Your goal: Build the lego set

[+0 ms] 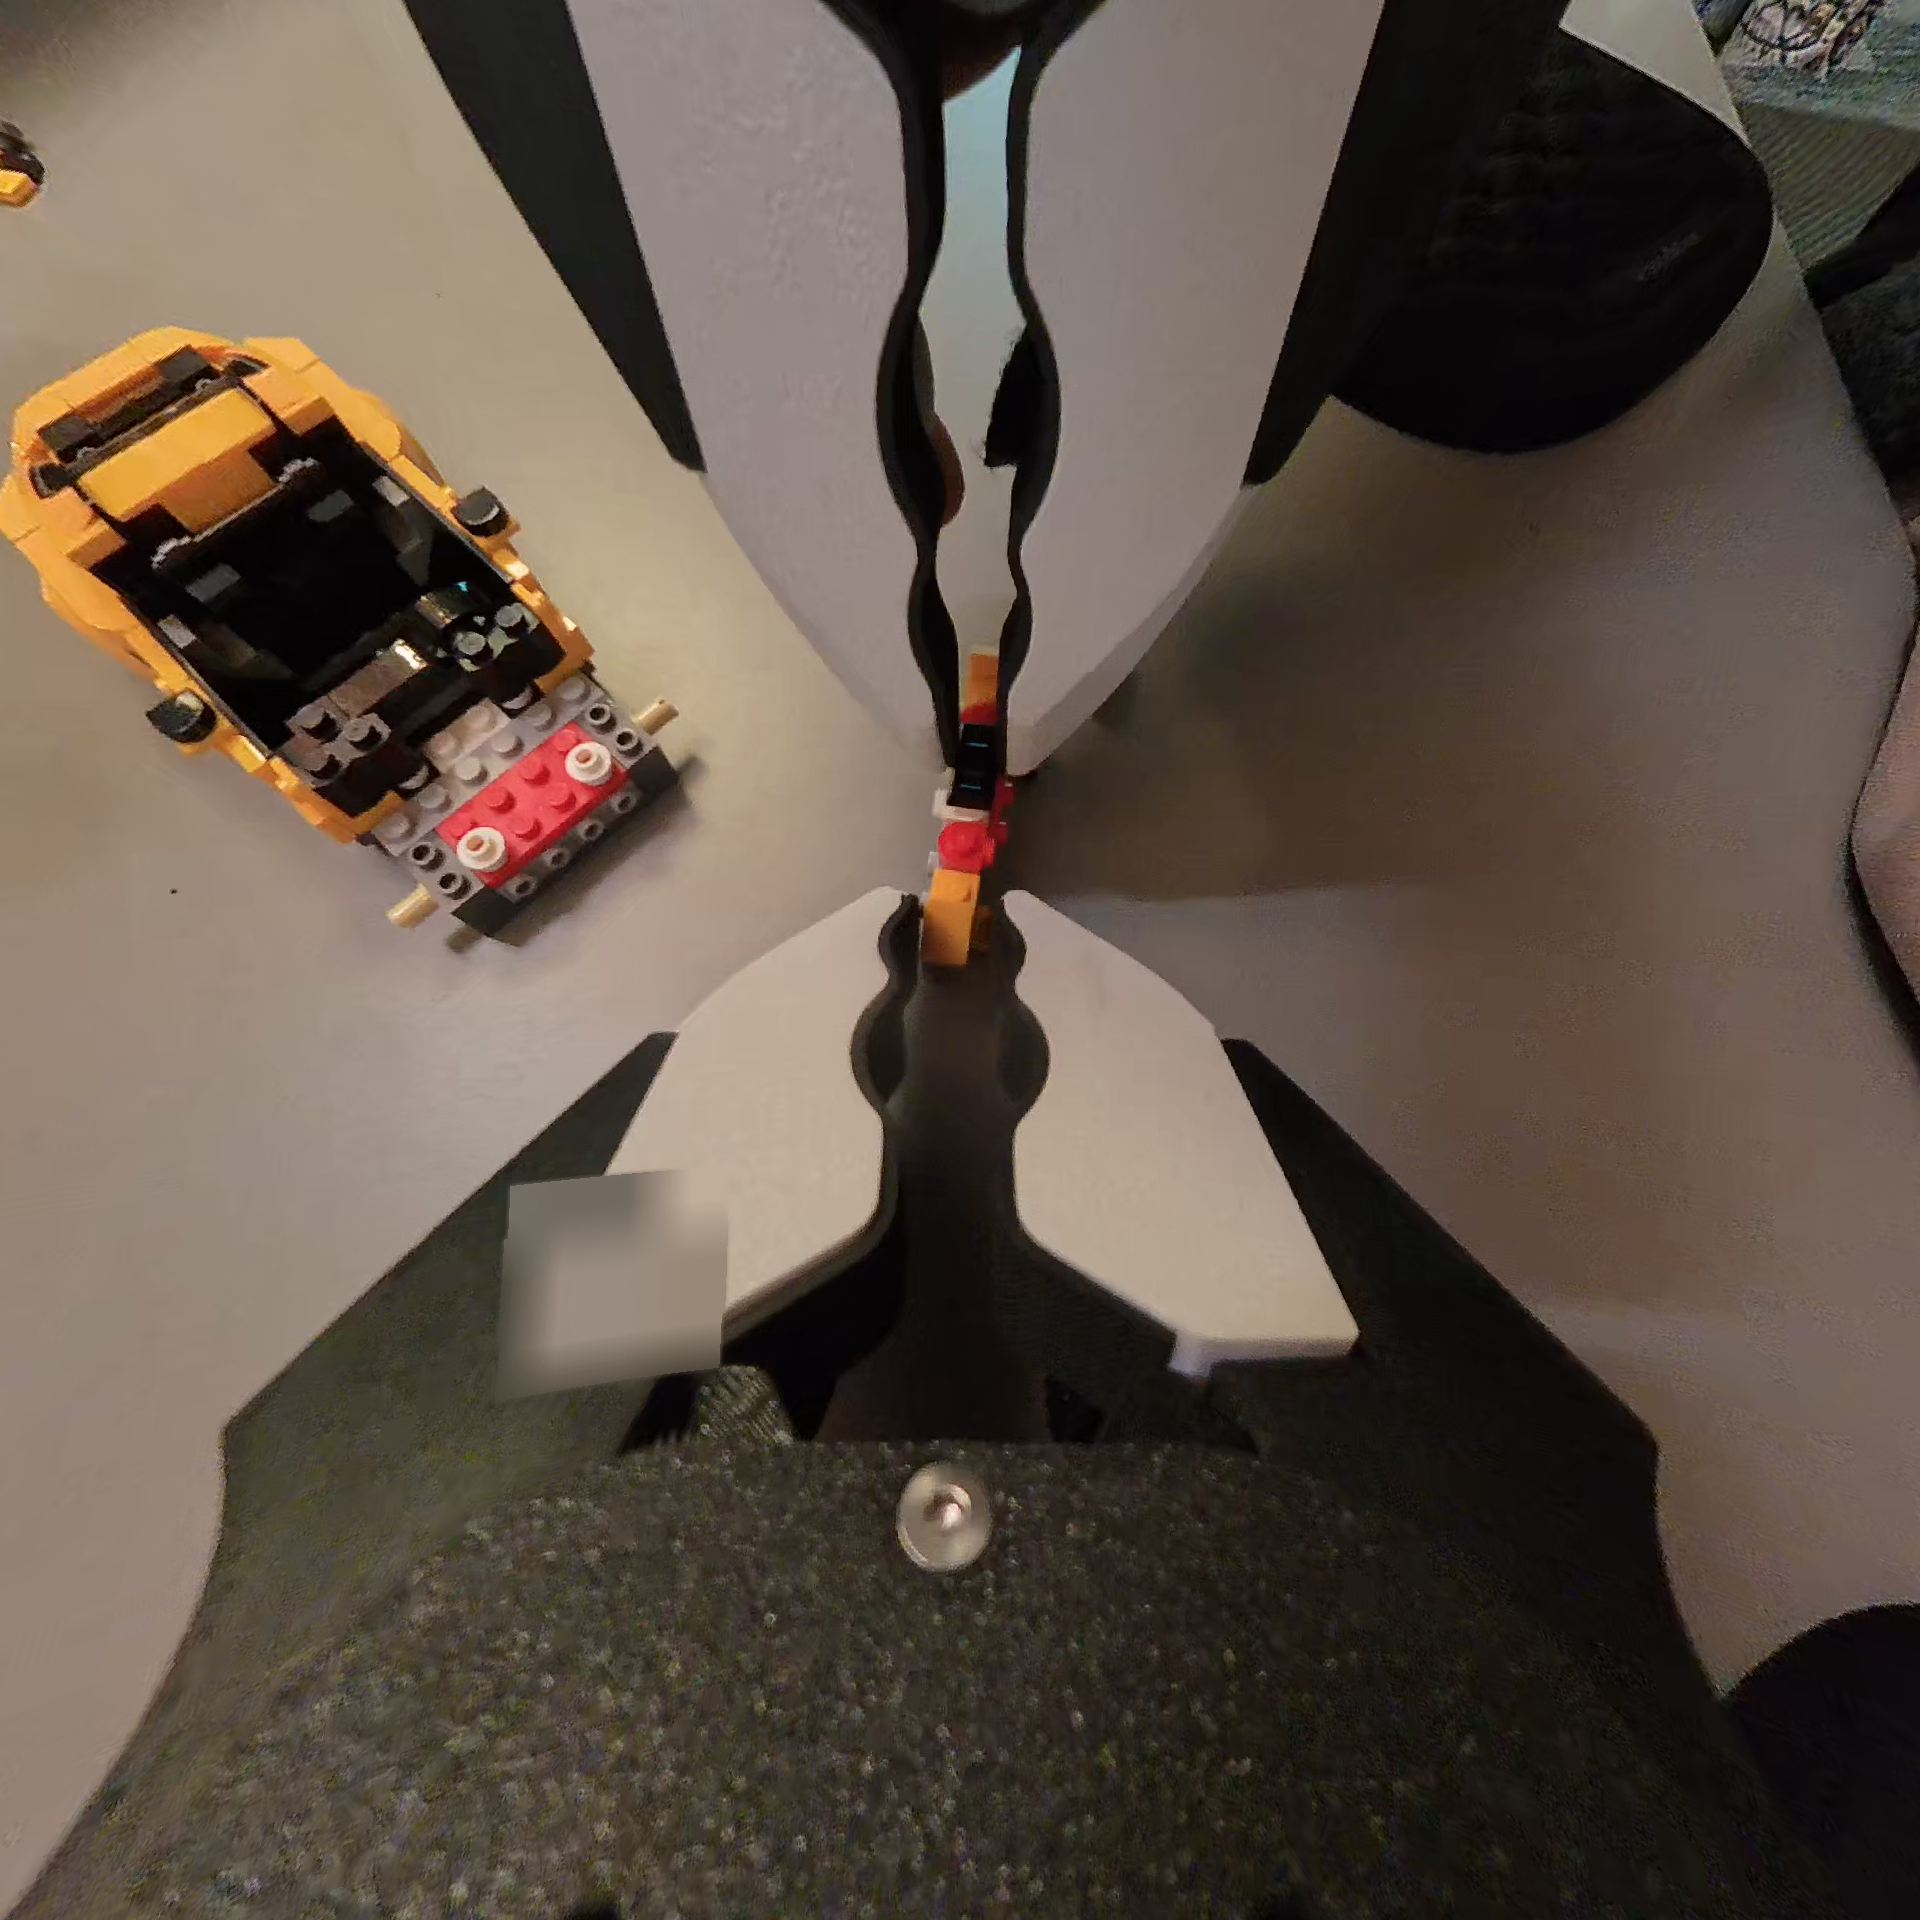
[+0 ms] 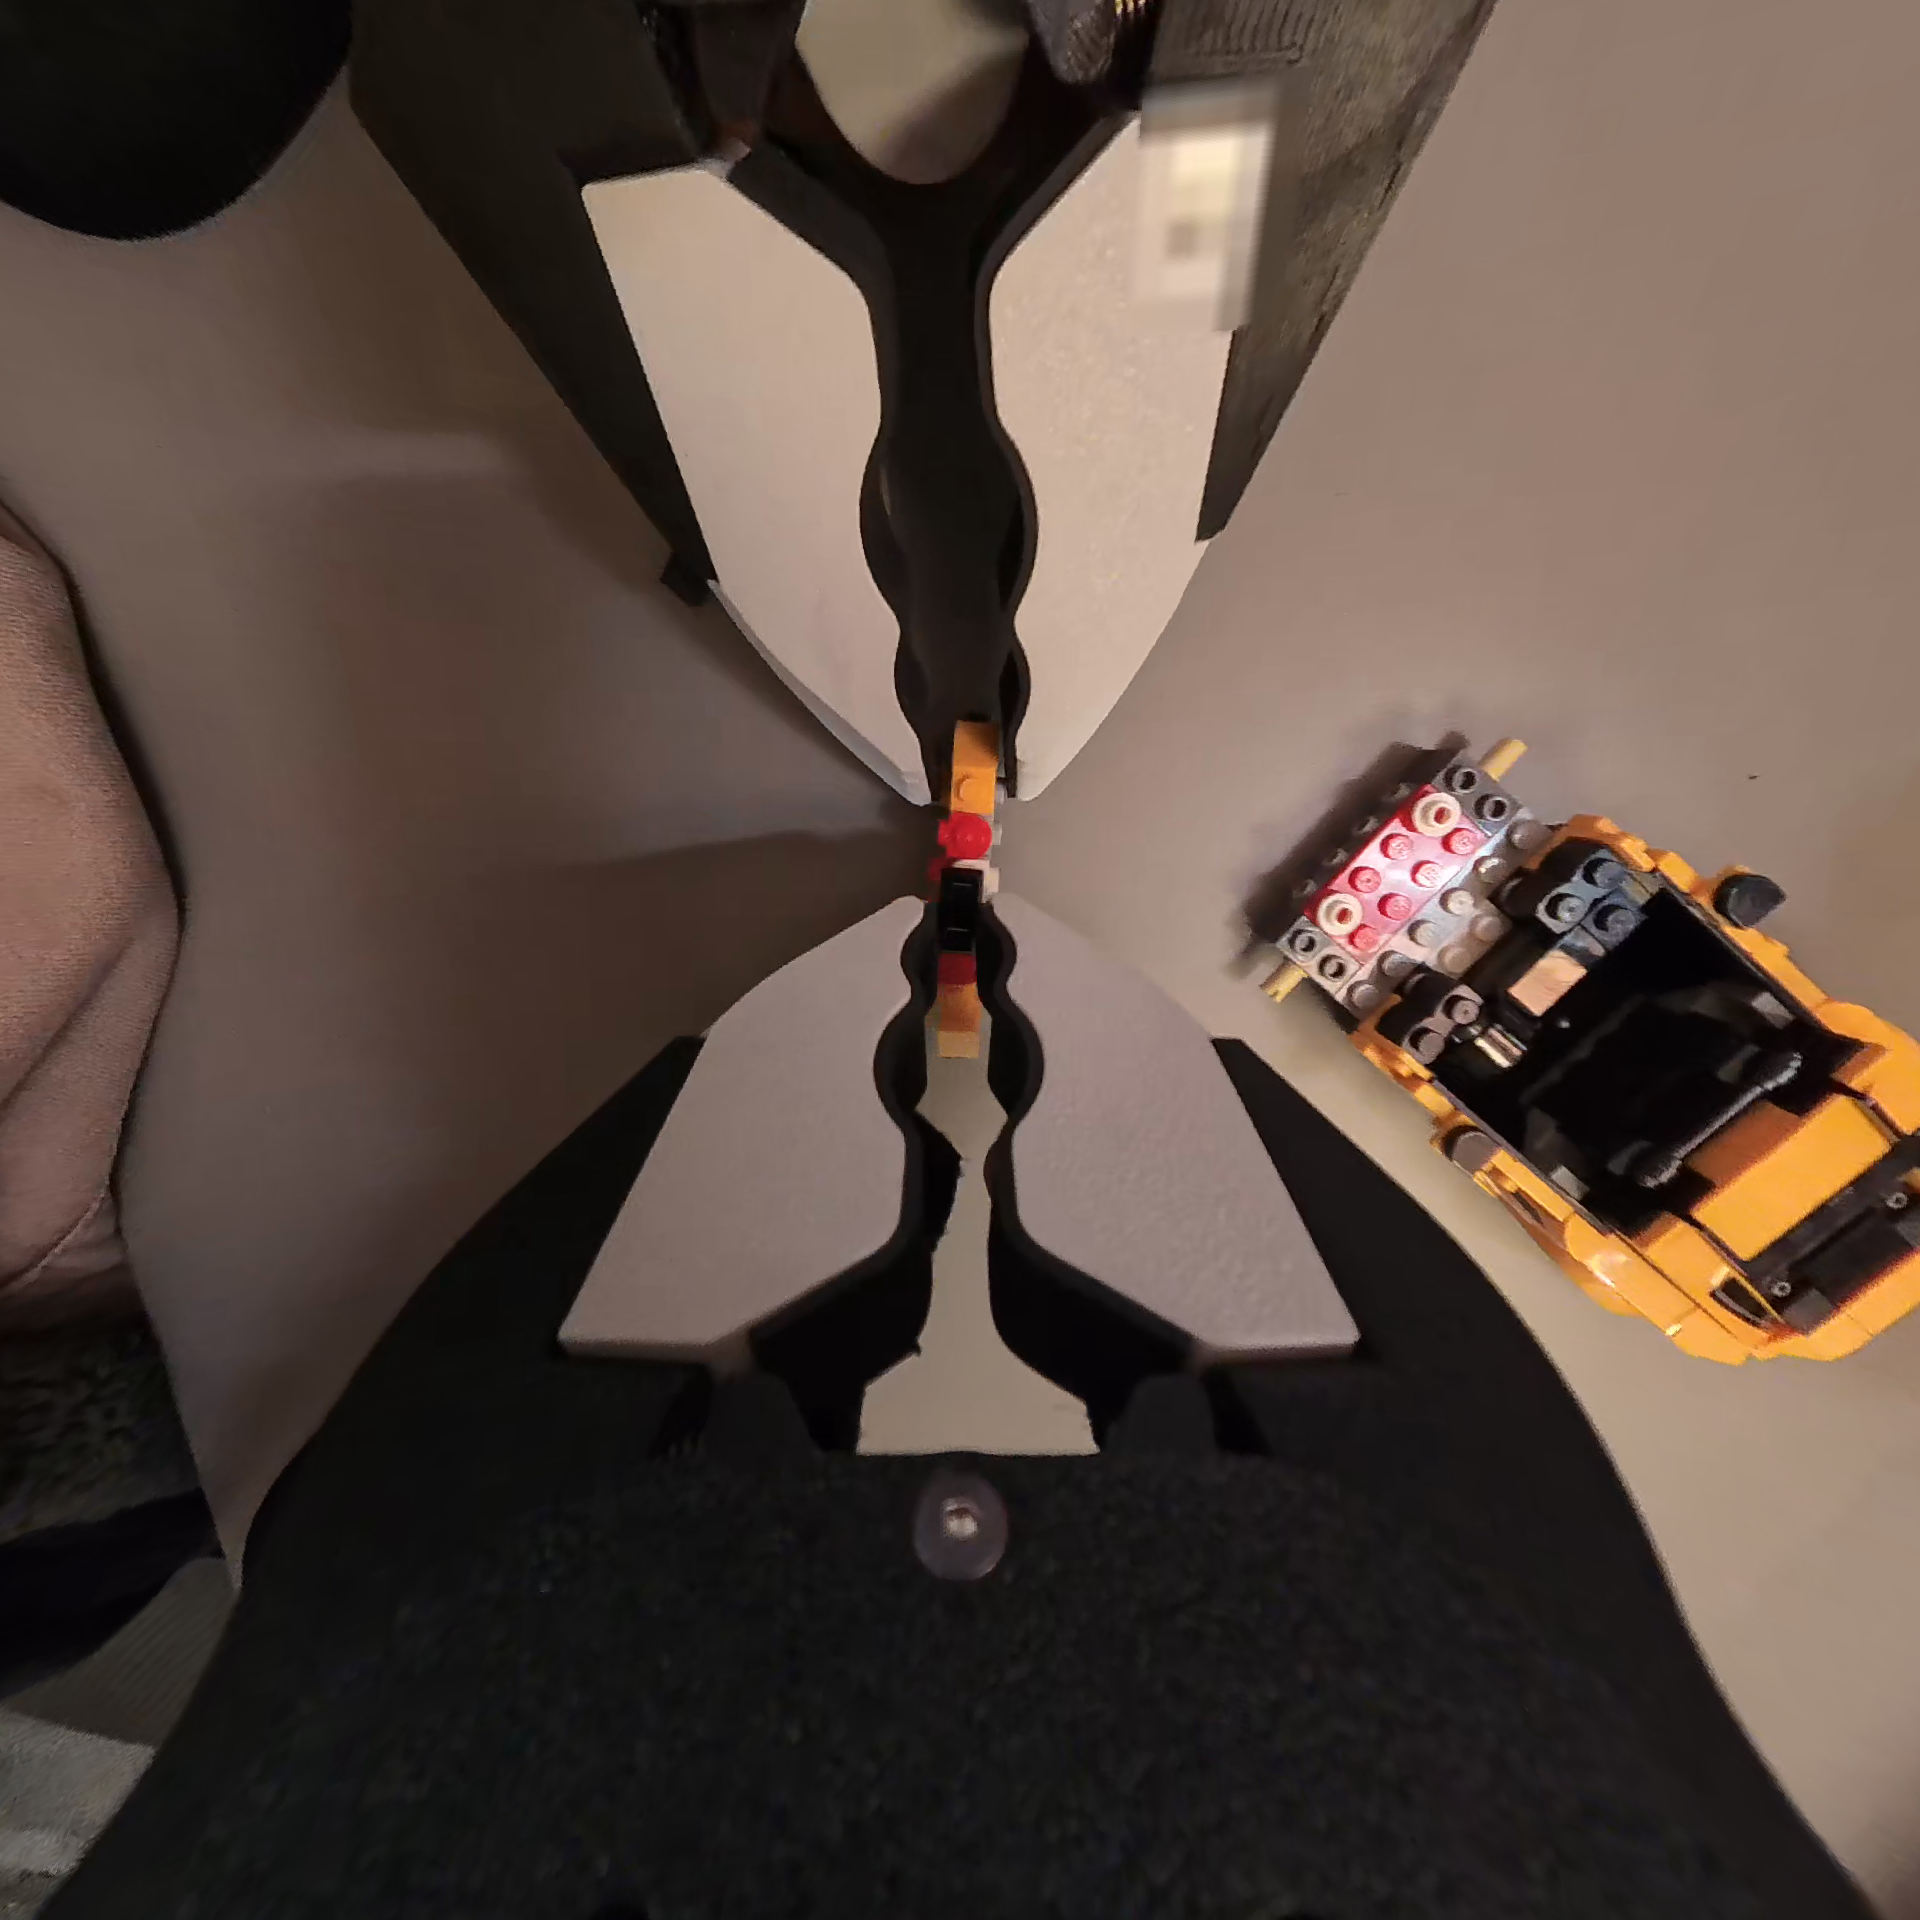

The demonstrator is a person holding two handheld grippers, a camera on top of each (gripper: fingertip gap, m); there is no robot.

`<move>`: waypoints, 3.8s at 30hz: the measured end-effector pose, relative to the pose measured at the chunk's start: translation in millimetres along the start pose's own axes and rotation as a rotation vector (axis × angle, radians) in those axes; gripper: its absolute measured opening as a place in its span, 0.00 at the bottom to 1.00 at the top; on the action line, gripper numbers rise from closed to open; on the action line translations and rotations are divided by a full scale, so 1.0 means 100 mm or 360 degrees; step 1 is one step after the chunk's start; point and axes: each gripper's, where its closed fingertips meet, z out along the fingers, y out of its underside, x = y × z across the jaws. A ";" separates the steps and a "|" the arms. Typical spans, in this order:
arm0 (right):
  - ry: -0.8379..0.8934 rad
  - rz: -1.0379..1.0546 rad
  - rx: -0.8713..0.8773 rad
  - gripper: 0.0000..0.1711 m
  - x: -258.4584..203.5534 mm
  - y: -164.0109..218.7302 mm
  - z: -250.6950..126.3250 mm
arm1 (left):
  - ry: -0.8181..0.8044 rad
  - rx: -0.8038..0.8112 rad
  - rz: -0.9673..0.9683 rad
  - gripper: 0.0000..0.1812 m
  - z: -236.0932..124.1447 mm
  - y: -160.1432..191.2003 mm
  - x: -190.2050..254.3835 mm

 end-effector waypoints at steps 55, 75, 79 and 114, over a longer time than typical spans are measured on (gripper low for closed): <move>0.0198 -0.0373 0.0093 0.05 -0.03 -0.04 0.00 | -0.0013 0.0004 0.0004 0.05 0.00 0.00 0.03; -0.0280 -0.0139 0.0055 0.04 -0.03 0.00 0.03 | -0.0010 0.0005 0.0038 0.05 0.01 0.00 0.05; -0.0394 -0.0069 0.0071 0.04 -0.04 -0.01 0.03 | -0.0010 0.0005 0.0051 0.05 0.00 0.00 0.05; 0.0058 -0.0514 0.0208 0.04 -0.46 0.13 -0.01 | -0.0040 -0.0005 -0.0110 0.05 -0.02 0.02 0.00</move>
